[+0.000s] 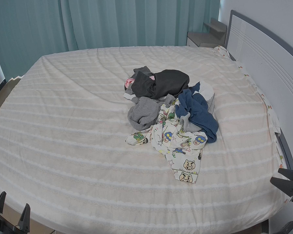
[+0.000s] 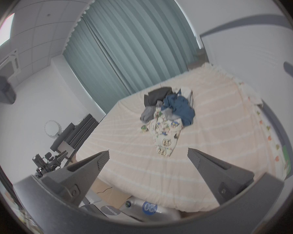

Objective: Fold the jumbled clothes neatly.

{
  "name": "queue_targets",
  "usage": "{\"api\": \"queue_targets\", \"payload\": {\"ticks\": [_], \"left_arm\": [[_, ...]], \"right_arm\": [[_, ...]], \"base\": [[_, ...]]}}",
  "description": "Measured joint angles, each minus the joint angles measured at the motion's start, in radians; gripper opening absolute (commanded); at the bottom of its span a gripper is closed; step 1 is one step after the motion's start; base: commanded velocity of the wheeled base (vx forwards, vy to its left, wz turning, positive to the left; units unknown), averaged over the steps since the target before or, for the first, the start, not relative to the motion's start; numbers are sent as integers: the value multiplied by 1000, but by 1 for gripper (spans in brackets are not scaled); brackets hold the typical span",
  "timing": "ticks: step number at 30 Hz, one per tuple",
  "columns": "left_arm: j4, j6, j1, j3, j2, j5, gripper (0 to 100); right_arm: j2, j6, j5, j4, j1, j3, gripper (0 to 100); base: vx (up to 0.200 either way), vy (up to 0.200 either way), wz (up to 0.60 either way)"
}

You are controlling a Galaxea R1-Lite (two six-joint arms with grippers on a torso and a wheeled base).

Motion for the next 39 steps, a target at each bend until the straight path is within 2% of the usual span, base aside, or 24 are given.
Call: {"api": "queue_targets", "payload": {"ticks": [13,22,31,39], "left_arm": [[0,-1,0,0,0,0,100],[0,0,0,0,0,0,100],[0,-1,0,0,0,0,100],[0,-1,0,0,0,0,100]], "right_arm": [[636,88,35,-302,61,-52,100],[1080,168,13,-448,112,-204,100],[1370,220,-81,-492,156,-451,100],[1500,228,-128,-436,127,-655,100]], "base": [[0,0,0],[0,0,0],[0,0,0],[0,0,0]]}}
